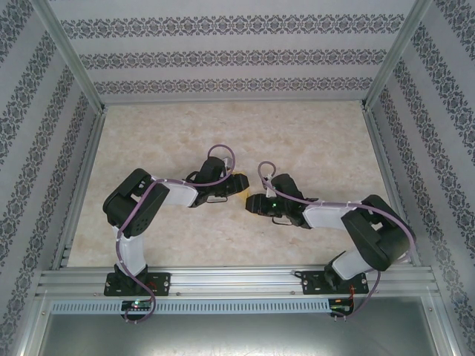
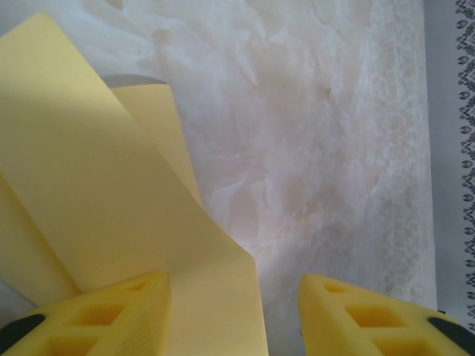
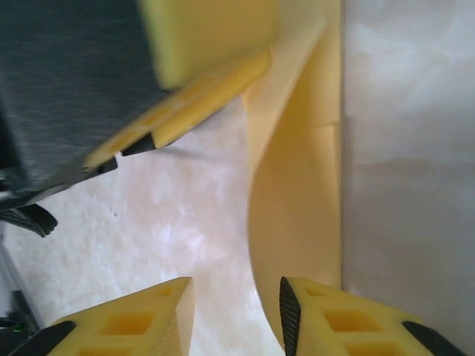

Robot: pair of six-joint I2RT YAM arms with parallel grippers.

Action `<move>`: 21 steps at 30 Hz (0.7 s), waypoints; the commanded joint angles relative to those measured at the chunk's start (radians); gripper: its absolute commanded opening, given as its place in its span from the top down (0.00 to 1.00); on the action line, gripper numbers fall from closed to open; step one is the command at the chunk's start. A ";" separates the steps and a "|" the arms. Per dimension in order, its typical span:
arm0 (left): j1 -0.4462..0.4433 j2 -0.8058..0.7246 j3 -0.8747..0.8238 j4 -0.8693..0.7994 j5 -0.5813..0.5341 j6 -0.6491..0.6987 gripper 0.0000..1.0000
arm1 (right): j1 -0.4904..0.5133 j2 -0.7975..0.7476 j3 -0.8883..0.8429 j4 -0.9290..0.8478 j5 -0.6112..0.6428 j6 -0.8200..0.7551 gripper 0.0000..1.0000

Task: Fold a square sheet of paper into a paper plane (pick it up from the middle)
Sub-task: Fold the wing for the fifth time at the center of the table.

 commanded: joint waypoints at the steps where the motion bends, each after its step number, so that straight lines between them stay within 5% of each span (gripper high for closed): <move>1: -0.006 0.038 0.014 -0.017 0.005 0.008 0.50 | 0.022 -0.005 0.067 -0.178 0.129 -0.153 0.60; 9: -0.006 0.039 0.016 -0.017 0.008 0.009 0.50 | 0.061 0.044 0.135 -0.262 0.228 -0.270 0.51; 21: -0.006 0.038 0.018 -0.019 0.012 0.008 0.50 | 0.086 0.127 0.175 -0.257 0.230 -0.309 0.60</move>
